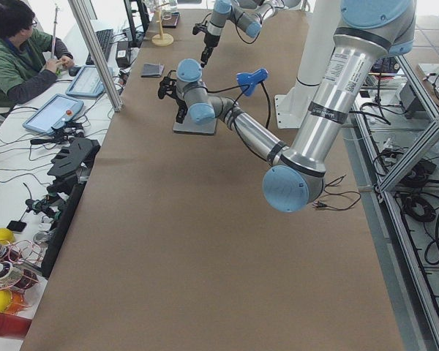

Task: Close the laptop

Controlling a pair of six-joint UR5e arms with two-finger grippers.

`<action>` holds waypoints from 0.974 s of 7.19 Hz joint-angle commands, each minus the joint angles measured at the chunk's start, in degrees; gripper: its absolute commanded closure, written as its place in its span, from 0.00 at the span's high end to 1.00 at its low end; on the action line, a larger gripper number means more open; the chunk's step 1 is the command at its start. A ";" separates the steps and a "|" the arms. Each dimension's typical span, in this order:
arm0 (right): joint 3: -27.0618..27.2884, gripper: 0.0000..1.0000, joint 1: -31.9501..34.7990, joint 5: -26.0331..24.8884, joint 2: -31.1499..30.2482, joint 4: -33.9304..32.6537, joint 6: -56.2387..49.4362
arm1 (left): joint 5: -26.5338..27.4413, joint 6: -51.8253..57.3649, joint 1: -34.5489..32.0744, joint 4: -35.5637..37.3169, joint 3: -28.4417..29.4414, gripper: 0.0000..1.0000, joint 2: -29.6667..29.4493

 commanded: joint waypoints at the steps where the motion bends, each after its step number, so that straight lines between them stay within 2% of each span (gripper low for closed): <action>1: 7.16 1.00 6.62 6.78 -10.42 -5.50 -12.62 | -2.03 23.97 -11.06 6.88 -1.21 1.00 8.67; 3: 11.48 1.00 12.43 8.29 -22.63 -5.43 -28.61 | -1.86 48.32 -23.36 22.99 -0.94 1.00 9.85; 4: 12.19 1.00 17.08 11.78 -26.69 -5.25 -33.20 | -2.03 55.40 -28.81 29.70 -0.50 1.00 9.94; 5: 12.46 1.00 22.60 16.00 -30.65 -5.16 -40.99 | -2.38 58.34 -32.08 34.55 0.02 1.00 10.11; 7: 11.33 1.00 35.34 24.44 -38.04 -5.25 -57.25 | -2.03 71.57 -33.52 36.79 3.44 1.00 13.79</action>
